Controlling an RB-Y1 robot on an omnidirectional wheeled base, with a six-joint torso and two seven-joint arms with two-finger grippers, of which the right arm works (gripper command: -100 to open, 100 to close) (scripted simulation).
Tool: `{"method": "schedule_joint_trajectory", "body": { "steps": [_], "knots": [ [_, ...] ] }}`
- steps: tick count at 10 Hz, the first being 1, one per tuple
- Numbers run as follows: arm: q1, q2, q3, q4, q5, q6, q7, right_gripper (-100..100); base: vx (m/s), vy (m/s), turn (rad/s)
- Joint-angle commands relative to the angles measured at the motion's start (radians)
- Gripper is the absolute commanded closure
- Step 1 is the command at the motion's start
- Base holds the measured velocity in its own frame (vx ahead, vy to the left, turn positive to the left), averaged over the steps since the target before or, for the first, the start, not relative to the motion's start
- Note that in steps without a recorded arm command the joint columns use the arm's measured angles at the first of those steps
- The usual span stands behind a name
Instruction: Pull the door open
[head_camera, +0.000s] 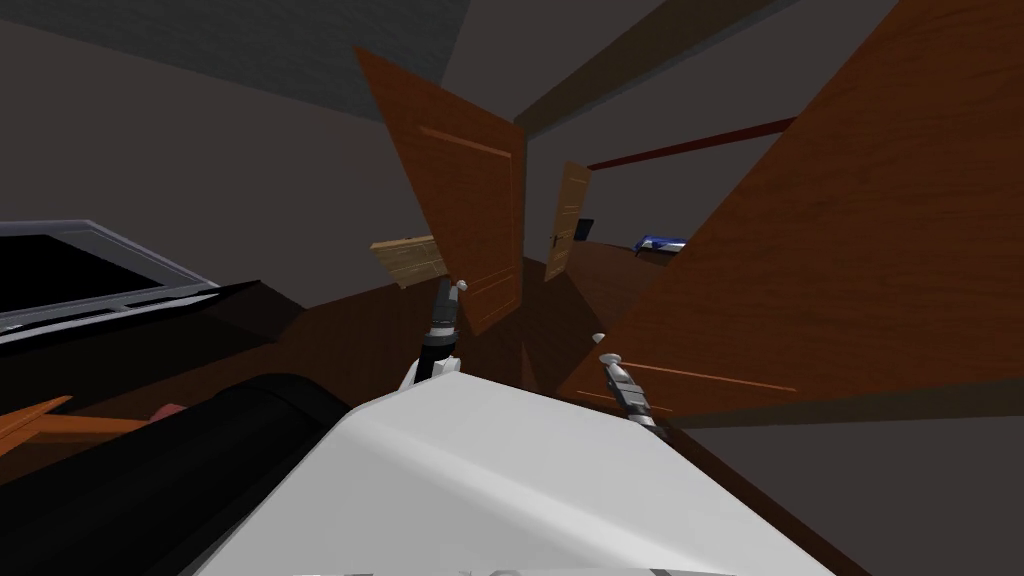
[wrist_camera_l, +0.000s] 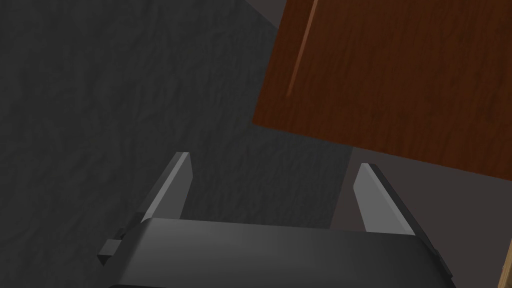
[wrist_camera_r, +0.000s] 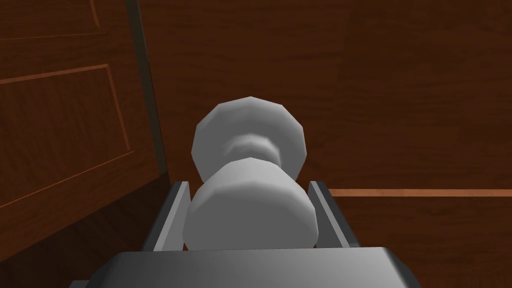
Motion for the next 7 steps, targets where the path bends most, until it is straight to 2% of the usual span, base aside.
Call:
{"method": "schedule_joint_trajectory", "body": {
  "steps": [1,4,5,6,7],
  "knots": [
    [-0.002,-0.007,0.004,0.02,0.004,-0.029,-0.013,100,-0.095,-0.022,0.052],
    [0.02,-0.032,0.025,0.033,0.022,-0.083,-0.045,100,-0.158,-0.058,0.119],
    [0.024,-0.036,0.028,0.036,0.025,-0.092,-0.05,100,-0.189,-0.069,0.094],
    [0.016,-0.031,0.026,0.037,0.023,-0.083,-0.046,100,-0.082,-0.033,0.022],
    [0.019,-0.032,0.031,0.048,0.028,-0.097,-0.052,100,-0.131,-0.035,0.131]
  ]
}}
